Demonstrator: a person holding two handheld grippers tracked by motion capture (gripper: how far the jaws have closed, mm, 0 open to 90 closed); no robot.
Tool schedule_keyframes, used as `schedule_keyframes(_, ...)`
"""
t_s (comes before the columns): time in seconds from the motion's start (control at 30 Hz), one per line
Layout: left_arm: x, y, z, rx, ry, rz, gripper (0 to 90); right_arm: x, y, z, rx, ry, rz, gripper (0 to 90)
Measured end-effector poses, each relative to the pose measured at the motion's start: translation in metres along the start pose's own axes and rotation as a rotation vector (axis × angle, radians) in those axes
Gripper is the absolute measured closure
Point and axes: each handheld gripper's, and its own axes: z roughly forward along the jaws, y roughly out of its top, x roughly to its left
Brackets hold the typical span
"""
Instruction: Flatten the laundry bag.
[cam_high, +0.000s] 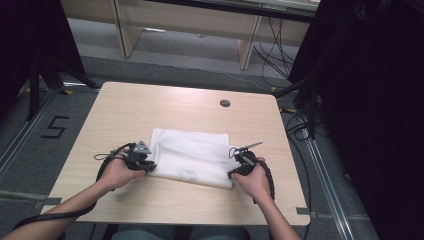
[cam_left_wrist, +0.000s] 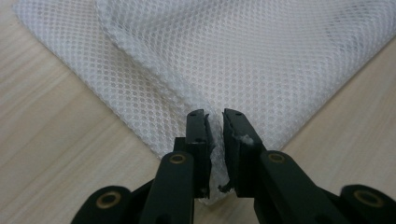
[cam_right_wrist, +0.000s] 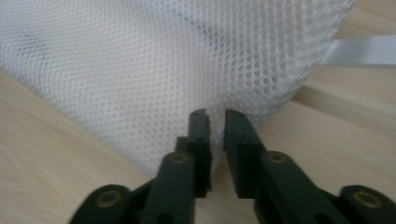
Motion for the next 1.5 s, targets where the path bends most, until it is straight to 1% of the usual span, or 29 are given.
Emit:
schedule_keyframes(0.07,-0.001,0.0,-0.001,0.0,0.002,0.002,76.7,-0.003,-0.004,-0.008,-0.019,-0.01,0.015,70.8)
schedule_keyframes(0.1,-0.001,0.0,-0.003,-0.022,0.013,-0.008,73.5,-0.007,-0.004,-0.013,-0.029,-0.014,-0.016,67.7)
schedule_keyframes(0.13,-0.001,0.0,-0.003,-0.022,0.013,-0.008,70.0,-0.007,-0.004,-0.013,-0.029,-0.014,-0.016,67.7)
schedule_keyframes(0.17,-0.001,0.001,-0.004,-0.044,0.023,-0.028,64.2,-0.008,0.0,-0.025,-0.102,-0.035,-0.014,62.1)
schedule_keyframes(0.2,-0.001,0.002,-0.006,-0.066,0.033,-0.037,64.2,-0.008,0.0,-0.025,-0.102,-0.035,-0.014,62.1)
schedule_keyframes(0.23,0.0,0.005,-0.009,-0.092,0.043,-0.027,60.1,-0.009,0.002,-0.028,-0.126,-0.047,-0.029,61.2)
schedule_keyframes(0.27,-0.001,0.008,-0.012,-0.112,0.045,-0.041,55.5,-0.01,0.006,-0.034,-0.146,-0.064,-0.05,61.1)
schedule_keyframes(0.3,-0.003,0.013,-0.017,-0.145,0.058,-0.016,50.2,-0.013,0.015,-0.038,-0.189,-0.059,-0.091,60.6)
schedule_keyframes(0.33,-0.003,0.013,-0.017,-0.145,0.058,-0.016,47.1,-0.013,0.015,-0.038,-0.189,-0.059,-0.091,60.6)
schedule_keyframes(0.37,-0.006,0.015,-0.017,-0.176,0.057,-0.026,47.1,-0.012,0.021,-0.039,-0.183,-0.06,-0.095,60.0)
schedule_keyframes(0.4,-0.012,0.02,-0.019,-0.216,0.058,-0.001,42.3,-0.009,0.033,-0.035,-0.223,-0.044,-0.122,58.5)
schedule_keyframes(0.43,-0.012,0.02,-0.019,-0.216,0.058,-0.001,41.0,-0.009,0.033,-0.035,-0.223,-0.044,-0.122,58.5)
schedule_keyframes(0.47,-0.015,0.023,-0.018,-0.217,0.056,0.031,41.0,-0.007,0.039,-0.032,-0.219,-0.038,-0.145,58.3)
schedule_keyframes(0.53,-0.024,0.027,-0.011,-0.202,0.019,0.046,40.6,-0.001,0.058,-0.017,-0.232,-0.007,-0.157,58.7)
schedule_keyframes(0.57,-0.024,0.027,-0.011,-0.202,0.019,0.046,41.0,-0.001,0.058,-0.017,-0.232,-0.007,-0.157,58.7)
schedule_keyframes(0.63,-0.03,0.028,-0.005,-0.181,-0.02,0.07,42.4,0.001,0.07,-0.004,-0.242,-0.023,-0.174,58.4)
schedule_keyframes(0.67,-0.034,0.029,-0.001,-0.162,-0.048,0.1,43.5,0.003,0.079,0.006,-0.23,-0.018,-0.177,56.5)
schedule_keyframes(0.77,-0.04,0.031,0.007,-0.136,-0.086,0.089,44.5,0.006,0.088,0.018,-0.209,-0.047,-0.203,52.1)
schedule_keyframes(1.03,-0.051,0.038,0.023,-0.091,-0.132,0.129,52.4,0.005,0.105,0.043,-0.178,-0.06,-0.218,46.2)
schedule_keyframes(1.13,-0.053,0.039,0.026,-0.077,-0.148,0.151,53.0,0.002,0.107,0.048,-0.177,-0.08,-0.251,46.3)
schedule_keyframes(1.17,-0.051,0.039,0.025,-0.044,-0.144,0.195,53.0,0.003,0.106,0.052,-0.172,-0.071,-0.232,49.5)
schedule_keyframes(1.23,-0.052,0.038,0.028,-0.035,-0.152,0.191,52.9,0.005,0.106,0.053,-0.161,-0.076,-0.236,50.7)
schedule_keyframes(1.27,-0.054,0.037,0.03,-0.053,-0.152,0.167,53.1,0.006,0.105,0.056,-0.156,-0.074,-0.247,51.9)
schedule_keyframes(1.3,-0.051,0.038,0.029,-0.019,-0.147,0.209,53.1,0.006,0.104,0.058,-0.154,-0.07,-0.26,54.8)
schedule_keyframes(1.33,-0.052,0.037,0.03,-0.022,-0.15,0.201,53.5,0.01,0.104,0.059,-0.138,-0.079,-0.278,60.0)
schedule_keyframes(1.37,-0.051,0.036,0.031,-0.012,-0.151,0.201,53.5,0.01,0.104,0.059,-0.138,-0.079,-0.278,60.0)
schedule_keyframes(1.4,-0.051,0.036,0.032,-0.01,-0.147,0.213,53.5,0.012,0.104,0.059,-0.128,-0.055,-0.294,73.5)
schedule_keyframes(1.43,-0.051,0.035,0.032,-0.003,-0.146,0.206,53.5,0.012,0.104,0.059,-0.128,-0.055,-0.294,73.5)
schedule_keyframes(1.5,-0.051,0.035,0.034,-0.004,-0.146,0.216,53.5,0.018,0.104,0.06,-0.107,-0.052,-0.346,84.2)
